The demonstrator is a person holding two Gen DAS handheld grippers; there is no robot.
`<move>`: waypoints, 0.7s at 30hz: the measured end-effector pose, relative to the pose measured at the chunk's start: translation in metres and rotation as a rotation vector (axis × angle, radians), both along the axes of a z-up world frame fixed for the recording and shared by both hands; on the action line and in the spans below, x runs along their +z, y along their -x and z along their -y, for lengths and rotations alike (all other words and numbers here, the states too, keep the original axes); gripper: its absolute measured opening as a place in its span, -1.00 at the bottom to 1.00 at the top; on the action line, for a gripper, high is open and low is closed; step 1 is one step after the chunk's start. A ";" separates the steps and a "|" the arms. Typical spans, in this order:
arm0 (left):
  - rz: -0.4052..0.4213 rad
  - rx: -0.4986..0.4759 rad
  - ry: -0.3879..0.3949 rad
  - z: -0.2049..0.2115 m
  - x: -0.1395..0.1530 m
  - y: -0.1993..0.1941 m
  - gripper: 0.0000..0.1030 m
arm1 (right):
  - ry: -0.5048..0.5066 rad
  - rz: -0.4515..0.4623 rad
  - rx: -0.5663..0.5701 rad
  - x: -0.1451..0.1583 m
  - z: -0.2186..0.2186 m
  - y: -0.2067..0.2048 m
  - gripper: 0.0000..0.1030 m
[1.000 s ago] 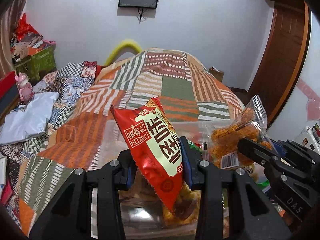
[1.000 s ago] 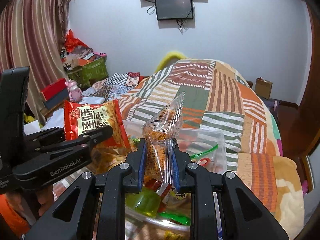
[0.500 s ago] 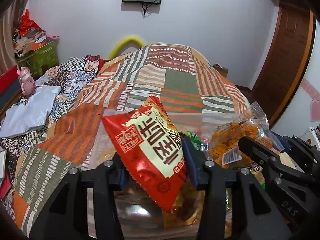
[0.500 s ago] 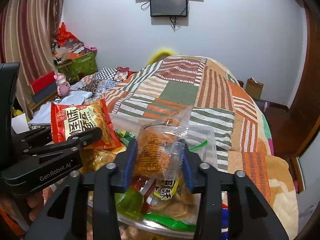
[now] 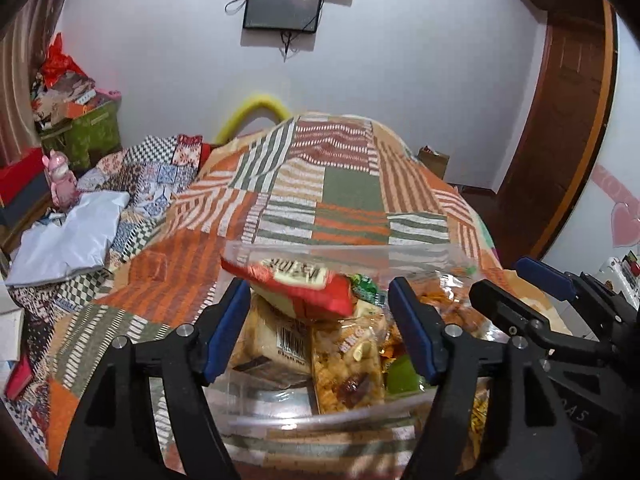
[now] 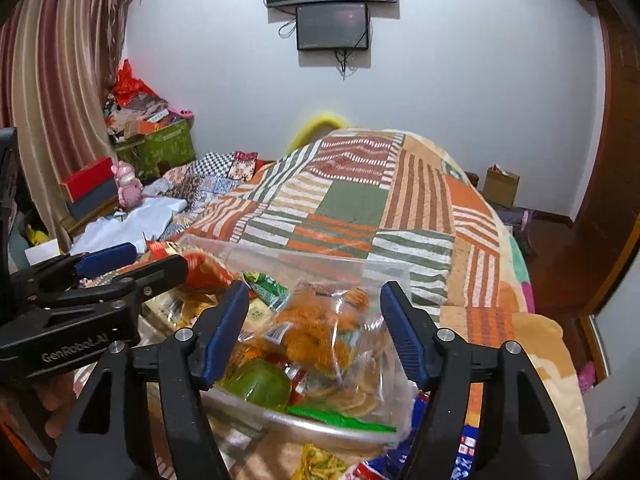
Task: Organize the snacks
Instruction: 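Drop the red bag into the box with left tool while right tool drops the fried-snack bag in, then grasp the blue chip bag with right tool while left tool grasps the yellow stick-snack pack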
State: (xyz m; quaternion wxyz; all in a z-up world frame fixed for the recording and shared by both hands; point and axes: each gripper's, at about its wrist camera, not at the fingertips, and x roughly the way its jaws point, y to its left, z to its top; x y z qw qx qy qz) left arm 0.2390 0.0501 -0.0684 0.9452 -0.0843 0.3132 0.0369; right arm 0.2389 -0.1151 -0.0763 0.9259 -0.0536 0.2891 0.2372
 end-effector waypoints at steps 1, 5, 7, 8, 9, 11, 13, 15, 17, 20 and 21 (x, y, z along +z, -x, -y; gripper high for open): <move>0.005 -0.001 -0.008 0.002 0.004 0.004 0.41 | -0.004 0.004 -0.003 0.002 0.002 0.002 0.27; 0.015 -0.017 -0.020 0.009 0.015 0.018 0.41 | -0.020 0.007 -0.013 0.008 0.014 0.010 0.27; 0.016 -0.022 -0.024 0.012 0.018 0.026 0.47 | -0.022 0.007 -0.018 0.010 0.019 0.014 0.27; 0.014 -0.026 -0.025 0.014 0.019 0.030 0.55 | -0.019 0.007 -0.023 0.011 0.023 0.016 0.28; 0.015 -0.029 -0.025 0.015 0.020 0.033 0.57 | -0.018 0.008 -0.028 0.011 0.026 0.018 0.28; 0.011 -0.034 -0.028 0.018 0.020 0.041 0.57 | -0.025 0.000 -0.038 0.012 0.035 0.022 0.28; 0.002 -0.042 -0.033 0.023 0.019 0.048 0.57 | -0.035 -0.011 -0.044 0.011 0.043 0.026 0.29; -0.008 -0.047 -0.032 0.027 0.017 0.055 0.59 | -0.036 -0.015 -0.057 0.011 0.052 0.030 0.29; -0.019 -0.051 -0.030 0.031 0.014 0.060 0.61 | -0.028 -0.018 -0.070 0.009 0.060 0.034 0.29; -0.049 -0.063 -0.031 0.040 0.006 0.064 0.62 | -0.006 -0.025 -0.085 0.004 0.071 0.040 0.29; -0.059 -0.067 -0.031 0.042 0.003 0.064 0.62 | 0.001 -0.028 -0.090 0.002 0.075 0.042 0.29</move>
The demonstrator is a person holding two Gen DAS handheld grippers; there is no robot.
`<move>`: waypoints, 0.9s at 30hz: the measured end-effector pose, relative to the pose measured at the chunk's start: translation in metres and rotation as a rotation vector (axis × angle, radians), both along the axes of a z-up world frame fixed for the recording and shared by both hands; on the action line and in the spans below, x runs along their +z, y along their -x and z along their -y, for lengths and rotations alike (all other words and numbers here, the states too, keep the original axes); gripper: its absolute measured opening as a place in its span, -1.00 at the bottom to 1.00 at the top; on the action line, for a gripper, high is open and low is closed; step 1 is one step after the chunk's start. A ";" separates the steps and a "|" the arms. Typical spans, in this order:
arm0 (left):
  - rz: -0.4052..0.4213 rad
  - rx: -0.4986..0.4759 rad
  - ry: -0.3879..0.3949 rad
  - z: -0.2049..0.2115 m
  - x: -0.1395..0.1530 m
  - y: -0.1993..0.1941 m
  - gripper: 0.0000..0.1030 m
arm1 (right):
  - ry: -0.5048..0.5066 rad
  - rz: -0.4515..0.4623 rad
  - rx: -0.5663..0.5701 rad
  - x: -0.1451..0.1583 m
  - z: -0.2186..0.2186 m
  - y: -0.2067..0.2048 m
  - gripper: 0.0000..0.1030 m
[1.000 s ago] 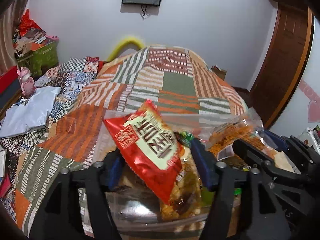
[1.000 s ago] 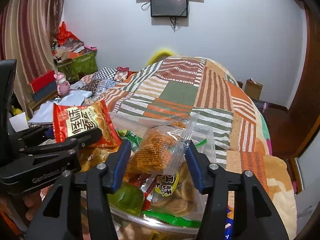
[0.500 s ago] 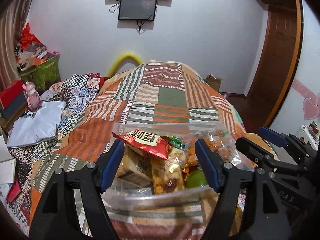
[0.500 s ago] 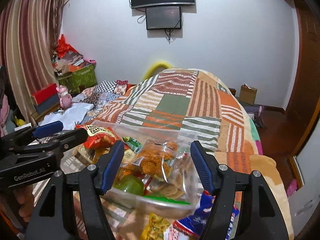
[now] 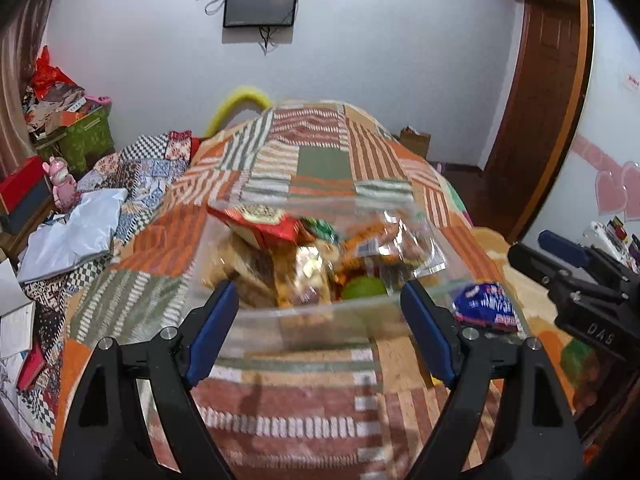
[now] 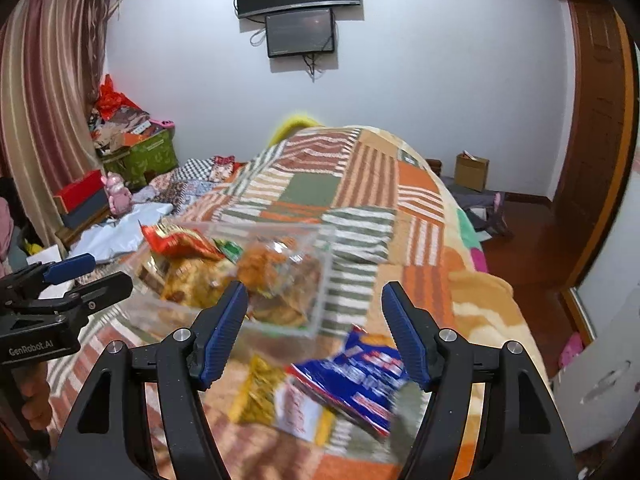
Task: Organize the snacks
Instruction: 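Grasp the blue chip bag with right tool while left tool grasps the yellow stick-snack pack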
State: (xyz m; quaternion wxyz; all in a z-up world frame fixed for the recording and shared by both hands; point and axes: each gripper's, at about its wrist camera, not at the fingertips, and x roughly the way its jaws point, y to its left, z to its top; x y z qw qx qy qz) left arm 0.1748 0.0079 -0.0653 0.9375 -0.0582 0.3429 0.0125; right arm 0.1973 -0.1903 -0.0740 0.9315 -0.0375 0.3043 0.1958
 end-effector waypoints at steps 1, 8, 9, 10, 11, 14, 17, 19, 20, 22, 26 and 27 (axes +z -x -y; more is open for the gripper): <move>-0.017 -0.008 0.003 0.005 -0.004 0.000 0.62 | 0.006 -0.005 -0.004 -0.002 0.004 0.001 0.29; -0.099 -0.065 0.024 0.037 -0.030 -0.009 0.62 | 0.007 -0.085 -0.024 -0.026 0.037 0.000 0.30; -0.108 -0.072 0.026 0.042 -0.034 -0.011 0.62 | 0.008 -0.098 -0.025 -0.030 0.041 0.000 0.30; -0.120 -0.082 0.028 0.046 -0.037 -0.014 0.62 | 0.009 -0.113 -0.024 -0.034 0.043 -0.002 0.30; -0.129 -0.090 0.028 0.050 -0.040 -0.016 0.62 | 0.010 -0.133 -0.021 -0.040 0.045 -0.005 0.30; -0.154 -0.108 0.019 0.061 -0.049 -0.022 0.62 | 0.000 -0.188 0.005 -0.054 0.047 -0.012 0.30; -0.175 -0.113 0.010 0.067 -0.057 -0.026 0.62 | -0.009 -0.235 0.036 -0.064 0.042 -0.019 0.30; -0.187 -0.115 0.009 0.068 -0.062 -0.028 0.62 | -0.021 -0.256 0.045 -0.068 0.041 -0.024 0.41; -0.190 -0.115 0.010 0.069 -0.063 -0.028 0.62 | -0.028 -0.261 0.041 -0.069 0.041 -0.026 0.45; -0.198 -0.116 0.014 0.069 -0.065 -0.031 0.62 | -0.041 -0.264 0.037 -0.068 0.040 -0.030 0.52; -0.207 -0.121 0.020 0.070 -0.067 -0.035 0.62 | -0.040 -0.279 0.039 -0.068 0.034 -0.039 0.56; -0.207 -0.124 0.020 0.071 -0.068 -0.036 0.62 | -0.038 -0.283 0.032 -0.069 0.033 -0.042 0.56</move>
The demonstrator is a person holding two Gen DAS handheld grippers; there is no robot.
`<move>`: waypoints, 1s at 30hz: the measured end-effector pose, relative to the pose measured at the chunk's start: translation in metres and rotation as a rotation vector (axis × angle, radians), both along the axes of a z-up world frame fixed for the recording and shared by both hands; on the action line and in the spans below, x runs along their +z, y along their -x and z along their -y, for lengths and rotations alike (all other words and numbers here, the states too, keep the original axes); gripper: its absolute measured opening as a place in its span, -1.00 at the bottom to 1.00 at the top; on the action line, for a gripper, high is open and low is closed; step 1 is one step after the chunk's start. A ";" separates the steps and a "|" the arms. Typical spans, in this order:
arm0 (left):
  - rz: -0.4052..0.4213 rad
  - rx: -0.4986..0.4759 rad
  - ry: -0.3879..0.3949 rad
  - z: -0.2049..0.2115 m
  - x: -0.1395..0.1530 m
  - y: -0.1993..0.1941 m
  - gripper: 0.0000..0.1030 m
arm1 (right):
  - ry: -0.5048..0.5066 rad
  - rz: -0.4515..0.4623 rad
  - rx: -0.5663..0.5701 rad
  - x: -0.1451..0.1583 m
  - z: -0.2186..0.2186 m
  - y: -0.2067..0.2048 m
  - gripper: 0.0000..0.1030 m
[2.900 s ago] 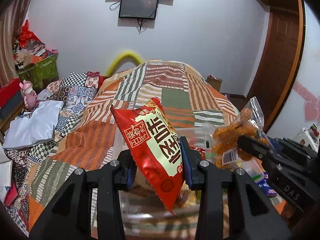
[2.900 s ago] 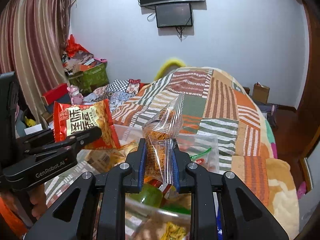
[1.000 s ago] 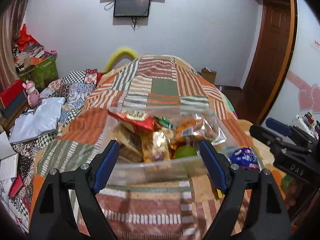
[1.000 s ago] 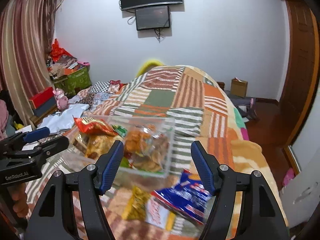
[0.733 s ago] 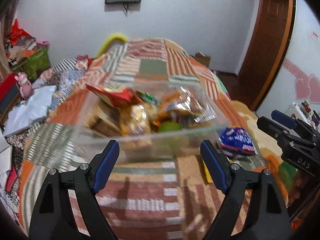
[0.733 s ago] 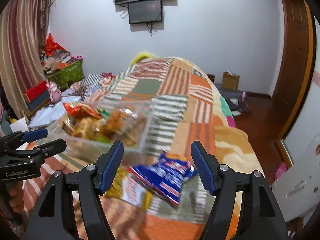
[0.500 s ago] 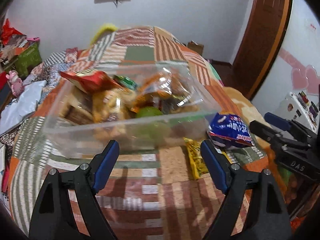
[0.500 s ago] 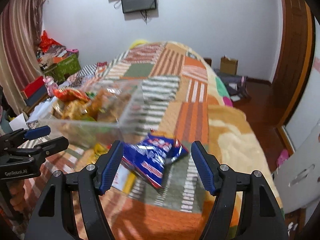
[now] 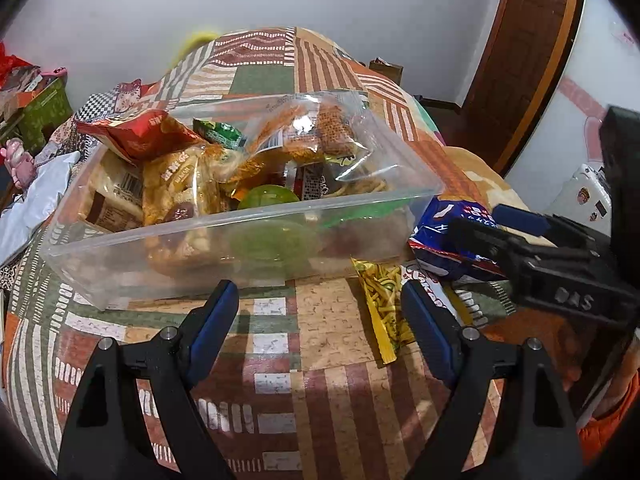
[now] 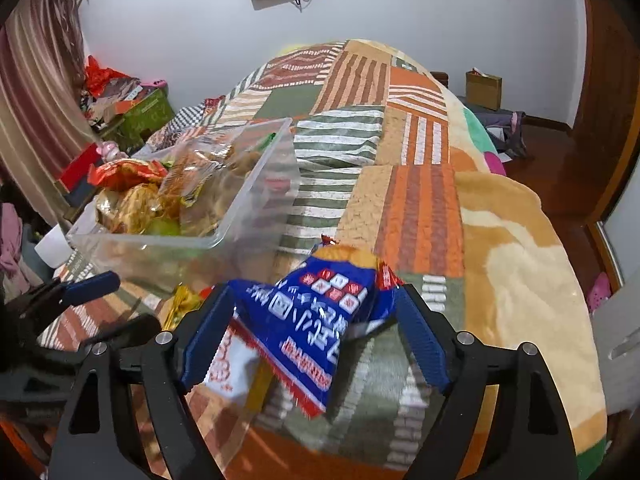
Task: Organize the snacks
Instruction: 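Grasp the blue chip bag with right tool while left tool grasps the yellow stick-snack pack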
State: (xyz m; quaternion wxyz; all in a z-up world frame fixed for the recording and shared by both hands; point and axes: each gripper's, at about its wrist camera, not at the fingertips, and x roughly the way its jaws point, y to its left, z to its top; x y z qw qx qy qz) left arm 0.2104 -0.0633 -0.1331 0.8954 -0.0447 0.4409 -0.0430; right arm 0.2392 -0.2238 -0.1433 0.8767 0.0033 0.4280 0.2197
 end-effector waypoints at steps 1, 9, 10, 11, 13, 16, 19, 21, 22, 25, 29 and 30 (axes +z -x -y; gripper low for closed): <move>-0.001 -0.005 -0.001 0.001 -0.001 0.000 0.62 | -0.005 -0.005 -0.004 -0.001 0.000 -0.002 0.56; -0.018 -0.024 -0.003 0.005 -0.006 -0.003 0.62 | -0.008 -0.063 -0.064 -0.013 0.007 -0.018 0.67; -0.019 -0.027 -0.004 0.005 -0.007 -0.004 0.62 | -0.015 -0.068 -0.073 -0.014 0.008 -0.020 0.67; -0.020 -0.028 -0.005 0.006 -0.007 -0.004 0.62 | -0.018 -0.080 -0.075 -0.016 0.008 -0.022 0.67; -0.019 -0.034 -0.012 0.008 -0.007 -0.004 0.62 | -0.021 -0.105 -0.076 -0.022 0.009 -0.025 0.67; -0.014 -0.041 -0.020 0.012 -0.006 -0.003 0.62 | -0.040 -0.131 -0.068 -0.025 0.009 -0.028 0.69; -0.016 -0.056 -0.029 0.018 -0.006 -0.001 0.62 | -0.027 -0.120 -0.042 -0.023 0.006 -0.021 0.57; -0.020 -0.070 -0.031 0.022 -0.006 0.000 0.62 | -0.016 -0.107 -0.026 -0.021 0.004 -0.016 0.43; -0.025 -0.078 -0.032 0.025 -0.007 -0.001 0.62 | -0.013 -0.102 -0.018 -0.020 0.004 -0.014 0.37; -0.047 -0.098 -0.035 0.032 -0.010 -0.004 0.62 | 0.010 -0.074 -0.008 -0.016 0.005 -0.006 0.34; -0.078 -0.124 -0.028 0.042 -0.015 -0.009 0.62 | 0.032 -0.041 -0.017 -0.012 0.014 0.005 0.27; -0.085 -0.130 -0.025 0.044 -0.017 -0.011 0.62 | 0.029 -0.039 -0.019 -0.011 0.018 0.007 0.23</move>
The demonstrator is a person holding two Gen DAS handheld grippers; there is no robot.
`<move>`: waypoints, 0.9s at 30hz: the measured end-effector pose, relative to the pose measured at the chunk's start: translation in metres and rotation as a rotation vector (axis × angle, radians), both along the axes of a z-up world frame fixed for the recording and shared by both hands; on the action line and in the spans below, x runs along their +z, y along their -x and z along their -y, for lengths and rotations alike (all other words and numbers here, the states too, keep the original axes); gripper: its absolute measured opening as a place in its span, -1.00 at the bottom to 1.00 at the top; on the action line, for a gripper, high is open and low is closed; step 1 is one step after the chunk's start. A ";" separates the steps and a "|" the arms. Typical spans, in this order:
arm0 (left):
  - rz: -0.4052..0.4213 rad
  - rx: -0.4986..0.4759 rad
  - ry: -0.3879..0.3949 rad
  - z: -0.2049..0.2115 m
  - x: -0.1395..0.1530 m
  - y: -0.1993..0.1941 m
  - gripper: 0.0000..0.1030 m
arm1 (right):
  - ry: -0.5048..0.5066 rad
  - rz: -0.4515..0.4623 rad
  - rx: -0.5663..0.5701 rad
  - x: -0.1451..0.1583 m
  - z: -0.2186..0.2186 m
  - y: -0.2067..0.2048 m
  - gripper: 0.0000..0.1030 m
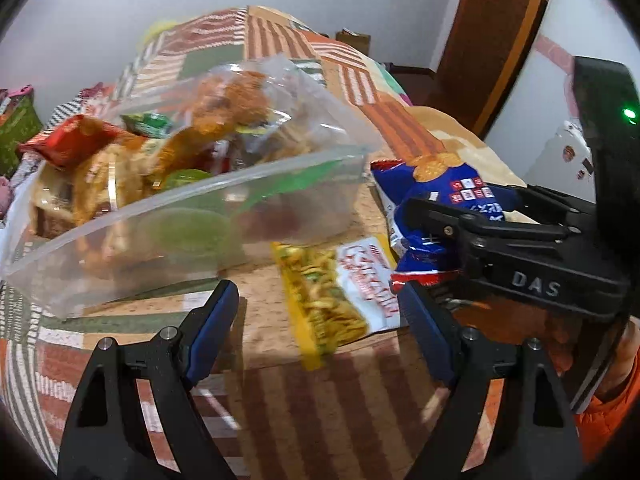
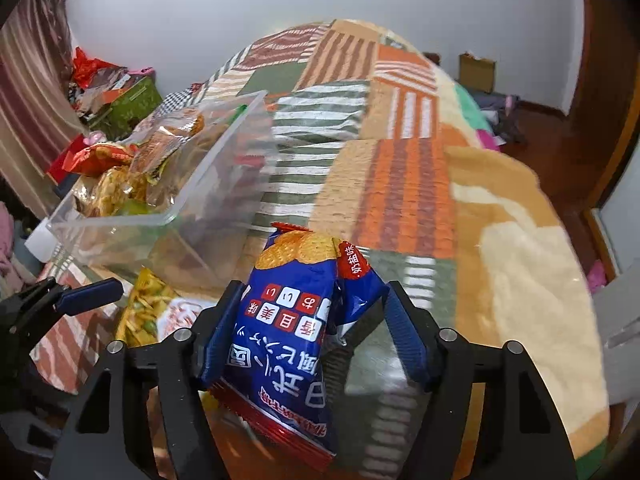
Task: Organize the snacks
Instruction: 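Grasp the blue chip bag with right tool while left tool grasps the yellow stick-snack pack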
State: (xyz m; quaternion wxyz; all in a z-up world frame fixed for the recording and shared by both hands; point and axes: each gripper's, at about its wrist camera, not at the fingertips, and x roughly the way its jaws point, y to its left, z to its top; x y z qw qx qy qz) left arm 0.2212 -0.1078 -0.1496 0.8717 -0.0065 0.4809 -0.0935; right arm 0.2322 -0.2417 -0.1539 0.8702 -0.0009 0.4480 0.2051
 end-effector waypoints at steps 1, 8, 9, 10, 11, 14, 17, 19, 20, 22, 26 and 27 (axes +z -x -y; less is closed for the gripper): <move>-0.006 -0.003 -0.007 0.003 -0.002 -0.002 0.62 | -0.003 -0.001 -0.002 0.001 0.002 0.000 0.18; -0.065 0.006 -0.002 0.014 -0.015 -0.015 0.61 | -0.034 -0.004 0.008 0.005 0.020 0.010 -0.21; -0.062 0.003 -0.004 0.016 -0.016 -0.016 0.56 | -0.037 -0.006 0.013 0.005 0.021 0.011 -0.21; -0.060 -0.004 -0.003 0.018 -0.016 -0.017 0.50 | -0.039 -0.007 0.014 0.005 0.021 0.012 -0.21; -0.056 -0.013 -0.002 0.020 -0.016 -0.016 0.35 | -0.043 -0.006 0.014 0.004 0.022 0.013 -0.21; -0.036 -0.015 -0.013 0.022 -0.014 -0.013 0.14 | -0.062 -0.010 0.015 0.002 0.023 0.017 -0.21; -0.019 -0.001 0.010 0.017 -0.009 -0.008 -0.08 | -0.079 -0.005 0.016 0.003 0.024 0.023 -0.21; -0.004 0.000 0.029 0.013 -0.004 -0.005 -0.21 | -0.076 0.003 0.018 0.005 0.023 0.028 -0.22; -0.002 -0.003 0.037 0.012 -0.002 -0.003 -0.24 | -0.070 0.013 0.016 0.007 0.022 0.030 -0.22; 0.005 -0.005 0.039 0.011 -0.001 0.001 -0.29 | -0.064 0.025 0.014 0.011 0.021 0.033 -0.22; 0.053 -0.009 0.025 0.011 0.010 0.014 -0.42 | -0.067 0.055 0.007 0.020 0.019 0.037 -0.22; 0.069 -0.010 0.025 0.011 0.013 0.019 -0.45 | -0.069 0.061 0.007 0.023 0.019 0.037 -0.22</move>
